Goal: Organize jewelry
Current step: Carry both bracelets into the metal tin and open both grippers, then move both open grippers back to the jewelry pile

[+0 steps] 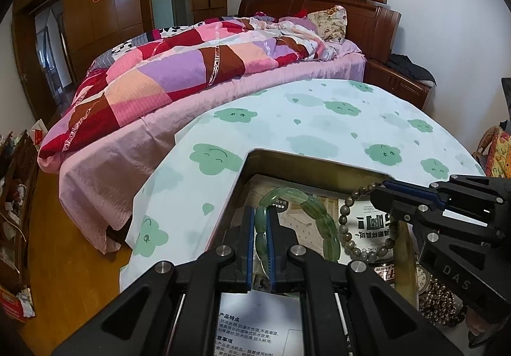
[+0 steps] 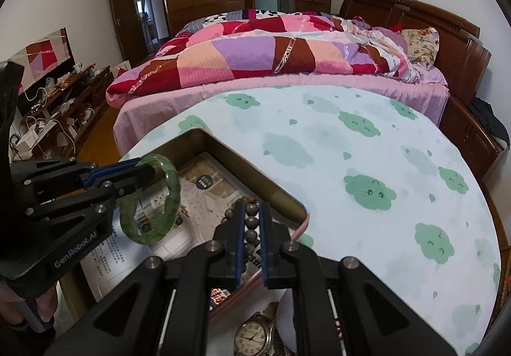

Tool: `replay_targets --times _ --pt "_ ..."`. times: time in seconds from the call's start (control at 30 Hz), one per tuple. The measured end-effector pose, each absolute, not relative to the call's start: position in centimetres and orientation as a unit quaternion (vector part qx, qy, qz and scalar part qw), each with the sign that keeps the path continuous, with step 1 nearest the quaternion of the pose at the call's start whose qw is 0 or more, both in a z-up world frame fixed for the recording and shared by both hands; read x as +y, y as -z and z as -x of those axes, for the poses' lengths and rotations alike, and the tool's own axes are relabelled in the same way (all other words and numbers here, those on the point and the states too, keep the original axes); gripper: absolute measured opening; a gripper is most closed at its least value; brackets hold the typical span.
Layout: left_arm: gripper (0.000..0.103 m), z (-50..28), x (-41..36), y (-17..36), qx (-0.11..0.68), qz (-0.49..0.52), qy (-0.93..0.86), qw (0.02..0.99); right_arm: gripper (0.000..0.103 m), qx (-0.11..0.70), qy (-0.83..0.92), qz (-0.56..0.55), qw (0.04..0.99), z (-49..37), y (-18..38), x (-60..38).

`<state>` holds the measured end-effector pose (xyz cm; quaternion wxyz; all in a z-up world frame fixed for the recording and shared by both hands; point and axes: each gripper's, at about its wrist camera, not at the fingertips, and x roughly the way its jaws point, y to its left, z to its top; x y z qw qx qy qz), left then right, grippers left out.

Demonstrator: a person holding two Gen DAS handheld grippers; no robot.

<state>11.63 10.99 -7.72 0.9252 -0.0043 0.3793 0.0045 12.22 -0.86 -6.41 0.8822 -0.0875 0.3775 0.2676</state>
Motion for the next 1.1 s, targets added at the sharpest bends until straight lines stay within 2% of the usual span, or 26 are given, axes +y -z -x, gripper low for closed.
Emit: replay_targets --times 0.23,0.33,0.4,0.43,0.47,0.53,0.63,1.1 --pt "0.007 -11.6 10.9 7.7 0.381 0.002 -0.004 0.925 0.010 0.380 -0.266 0.092 0.881 -12.2 6.7 -0.8" --pt "0.011 -11.6 10.5 7.7 0.381 -0.003 0.000 0.925 0.011 0.380 -0.265 0.089 0.882 -12.2 6.8 -0.9" --pt "0.018 -11.5 10.1 7.6 0.379 -0.009 0.001 0.925 0.013 0.380 -0.266 0.082 0.882 -12.3 6.8 -1.1" --pt "0.030 -11.4 9.9 7.5 0.377 -0.013 0.000 0.926 0.019 0.380 -0.265 0.079 0.883 -12.3 6.8 -1.2" --pt "0.047 -11.4 9.8 7.3 0.374 -0.015 -0.003 0.927 0.028 0.380 -0.265 0.076 0.883 -12.3 6.8 -1.3" --pt "0.070 -11.0 9.7 6.8 0.360 -0.018 -0.011 0.933 0.034 0.376 -0.261 0.069 0.886 -12.2 6.6 -1.7" --pt "0.072 -10.7 9.7 6.1 0.349 -0.016 -0.013 0.937 0.043 0.374 -0.258 0.062 0.889 -12.3 6.3 -2.1" --pt "0.072 -8.6 7.6 4.5 0.340 -0.006 0.002 0.940 0.048 0.373 -0.217 0.019 0.902 -10.4 4.7 -9.8"
